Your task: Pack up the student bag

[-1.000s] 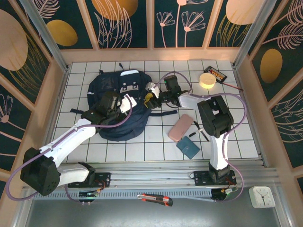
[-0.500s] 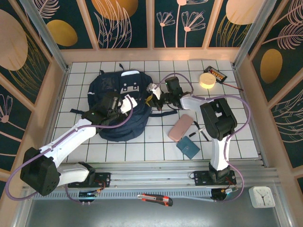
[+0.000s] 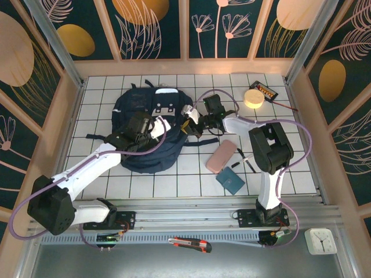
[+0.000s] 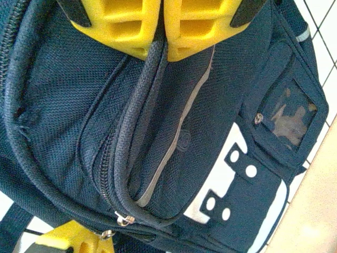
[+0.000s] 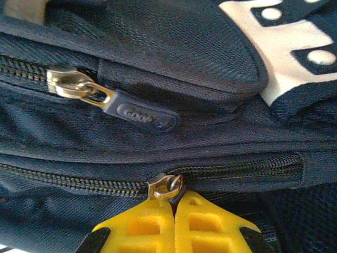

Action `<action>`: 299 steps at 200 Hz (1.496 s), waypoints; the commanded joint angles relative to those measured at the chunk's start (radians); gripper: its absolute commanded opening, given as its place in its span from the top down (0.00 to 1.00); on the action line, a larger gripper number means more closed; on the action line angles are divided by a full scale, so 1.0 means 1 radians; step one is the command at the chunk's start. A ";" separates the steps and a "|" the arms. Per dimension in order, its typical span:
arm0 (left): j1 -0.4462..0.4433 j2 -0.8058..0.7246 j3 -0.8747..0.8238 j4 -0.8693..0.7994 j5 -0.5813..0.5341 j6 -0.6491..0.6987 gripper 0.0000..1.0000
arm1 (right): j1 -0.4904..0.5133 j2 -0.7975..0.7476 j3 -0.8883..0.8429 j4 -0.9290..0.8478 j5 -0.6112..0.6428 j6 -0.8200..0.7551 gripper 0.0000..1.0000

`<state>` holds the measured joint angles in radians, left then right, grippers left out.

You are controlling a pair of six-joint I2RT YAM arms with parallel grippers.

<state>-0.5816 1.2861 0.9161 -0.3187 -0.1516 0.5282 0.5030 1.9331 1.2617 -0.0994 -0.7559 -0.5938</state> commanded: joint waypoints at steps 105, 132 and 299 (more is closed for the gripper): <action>-0.012 0.091 0.076 0.115 -0.140 -0.049 1.00 | 0.026 -0.066 0.035 -0.182 -0.353 0.080 1.00; -0.013 0.084 0.077 0.131 -0.116 -0.066 1.00 | 0.038 -0.041 0.061 -0.197 -0.401 0.127 1.00; -0.078 0.117 0.089 0.171 -0.090 -0.080 1.00 | 0.178 0.020 -0.057 0.423 -0.416 1.037 1.00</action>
<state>-0.6231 1.3724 0.9596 -0.3191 -0.2825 0.4915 0.5804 1.9888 1.2419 0.0425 -1.0843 0.1989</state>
